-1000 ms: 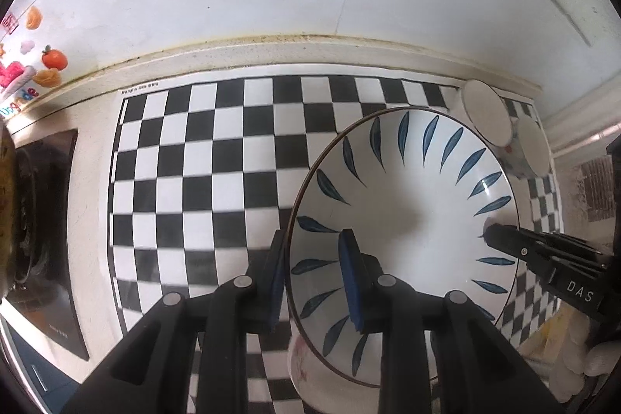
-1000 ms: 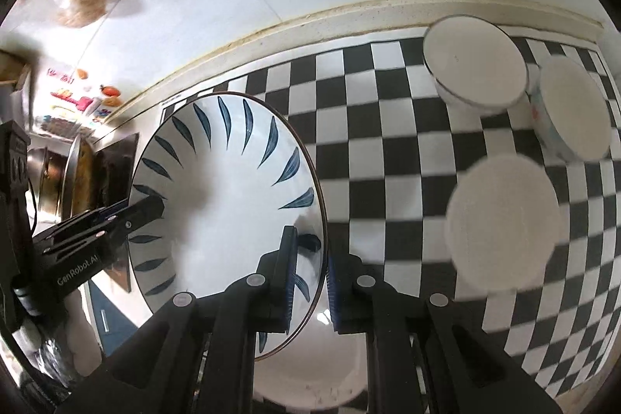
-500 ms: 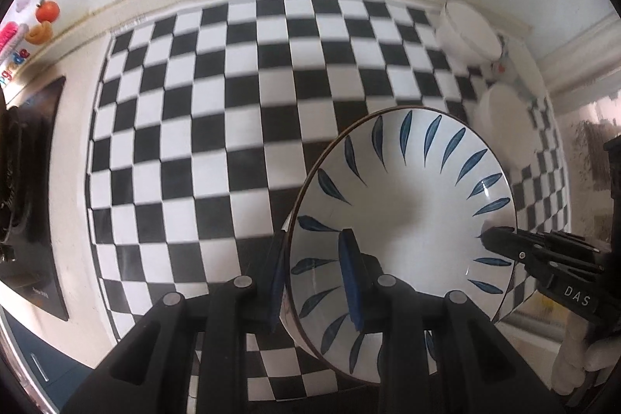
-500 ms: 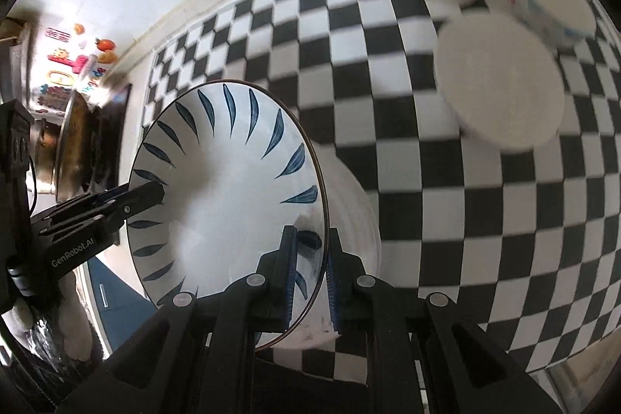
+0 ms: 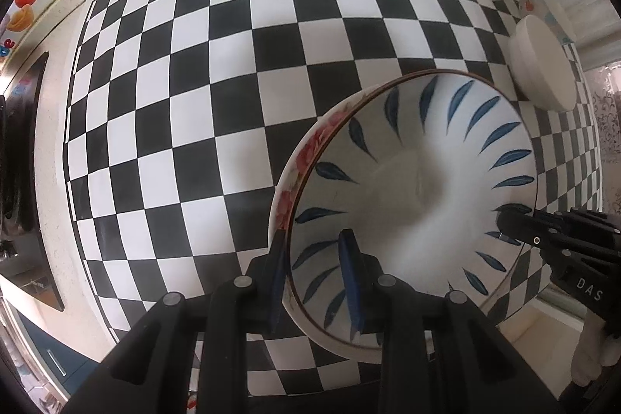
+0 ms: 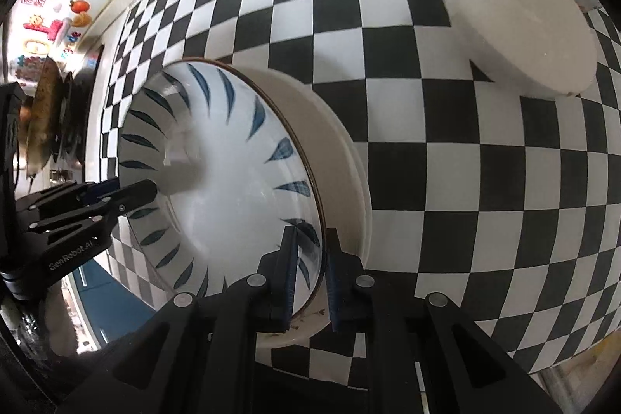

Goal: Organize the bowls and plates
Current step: 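Carry the blue-striped plate with both tools and lower it onto the stack, then open both tools and lift them away from the plate stack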

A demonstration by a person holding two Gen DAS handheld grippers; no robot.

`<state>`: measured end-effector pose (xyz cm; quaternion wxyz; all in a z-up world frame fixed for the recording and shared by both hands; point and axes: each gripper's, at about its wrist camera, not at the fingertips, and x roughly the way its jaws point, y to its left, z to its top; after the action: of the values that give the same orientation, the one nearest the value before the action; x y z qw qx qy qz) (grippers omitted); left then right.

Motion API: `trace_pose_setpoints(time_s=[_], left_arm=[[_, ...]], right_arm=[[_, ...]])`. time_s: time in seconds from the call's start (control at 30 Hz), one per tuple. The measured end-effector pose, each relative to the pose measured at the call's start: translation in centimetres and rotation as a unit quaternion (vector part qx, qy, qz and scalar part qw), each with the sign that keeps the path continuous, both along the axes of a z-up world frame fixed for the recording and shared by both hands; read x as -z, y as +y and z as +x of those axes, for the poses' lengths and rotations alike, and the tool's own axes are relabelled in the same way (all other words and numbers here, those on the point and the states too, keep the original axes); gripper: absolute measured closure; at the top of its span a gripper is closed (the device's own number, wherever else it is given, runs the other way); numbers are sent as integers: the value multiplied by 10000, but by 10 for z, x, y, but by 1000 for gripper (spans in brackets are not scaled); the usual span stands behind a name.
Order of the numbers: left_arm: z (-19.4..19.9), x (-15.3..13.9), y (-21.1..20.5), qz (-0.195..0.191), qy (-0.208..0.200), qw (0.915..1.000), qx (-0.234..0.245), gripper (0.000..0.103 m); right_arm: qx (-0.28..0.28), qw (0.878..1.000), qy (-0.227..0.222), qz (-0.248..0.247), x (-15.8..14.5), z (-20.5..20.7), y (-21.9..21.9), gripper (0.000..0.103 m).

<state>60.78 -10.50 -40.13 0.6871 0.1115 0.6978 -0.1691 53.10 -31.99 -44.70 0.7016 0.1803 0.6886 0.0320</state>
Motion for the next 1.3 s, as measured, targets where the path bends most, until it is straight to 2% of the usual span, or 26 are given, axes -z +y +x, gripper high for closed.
trace_pose_setpoints(time_s=[0.57,0.9,0.93,1.0,1.07,1.13,1.17,1.2,1.23,1.27,1.3], left_arm=[[-2,14,-6,128,161,9998,-58,79],[-6,11,-3,290,-5,9995,-132,78],[-6,9,-2,282,-37,9995,-163,78],[-8,4,-3,268,-106,9994,-183,78],[-11,-3,-3,290,-246,9991,-161,78],[-17,-14,-2,298,-432,9986,-111,71],[-19,-19,-4,281,-488,9984,-105,62],[-20,-26,-4,252,-573,9980,-111,51],[-21,-31,-4,227,-614,9978,-96,45],[-23,-37,-5,184,-651,9977,-80,30],[-23,-41,-5,148,-678,9976,-82,20]], right_arm=[[227,9987,423,145,13,13,-3,87],[215,9986,401,-250,-1,15,8,83],[190,9987,366,-300,-5,15,11,80],[138,9987,293,-381,-13,15,15,65],[96,9986,204,-469,-21,14,20,42],[3,9982,92,-595,-31,13,27,28],[-39,9978,57,-666,-36,12,31,23],[-93,9970,29,-770,-41,11,36,21],[-113,9964,-13,-838,-47,10,40,21],[-97,9959,-98,-896,-55,8,43,21],[-66,9955,-154,-928,-61,6,47,21]])
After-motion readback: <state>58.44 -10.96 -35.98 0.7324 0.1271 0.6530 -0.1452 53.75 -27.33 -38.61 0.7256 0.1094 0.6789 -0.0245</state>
